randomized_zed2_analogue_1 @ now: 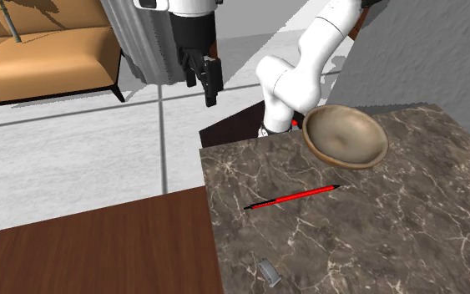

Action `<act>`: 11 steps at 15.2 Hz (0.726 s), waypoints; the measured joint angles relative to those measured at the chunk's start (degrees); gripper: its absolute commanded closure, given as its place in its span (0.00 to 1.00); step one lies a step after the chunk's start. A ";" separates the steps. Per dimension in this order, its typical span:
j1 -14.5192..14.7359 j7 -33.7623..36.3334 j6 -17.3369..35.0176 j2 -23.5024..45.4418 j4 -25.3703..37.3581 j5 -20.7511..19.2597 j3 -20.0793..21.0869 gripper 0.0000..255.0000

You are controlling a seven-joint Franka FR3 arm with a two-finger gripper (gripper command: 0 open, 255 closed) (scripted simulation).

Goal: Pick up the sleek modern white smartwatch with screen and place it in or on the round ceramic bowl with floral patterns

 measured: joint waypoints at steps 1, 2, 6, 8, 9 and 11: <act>0.00 0.00 0.00 0.00 0.00 0.00 0.00 0.00; 0.17 0.67 0.10 0.49 0.42 0.37 0.58 0.00; 1.28 5.58 0.91 2.72 2.06 2.88 4.85 0.00; 1.86 8.60 1.80 4.86 3.52 4.26 7.51 0.00; 2.14 10.10 2.30 5.94 4.24 4.91 8.83 0.00; 2.58 13.02 2.86 8.16 6.18 5.94 11.27 0.00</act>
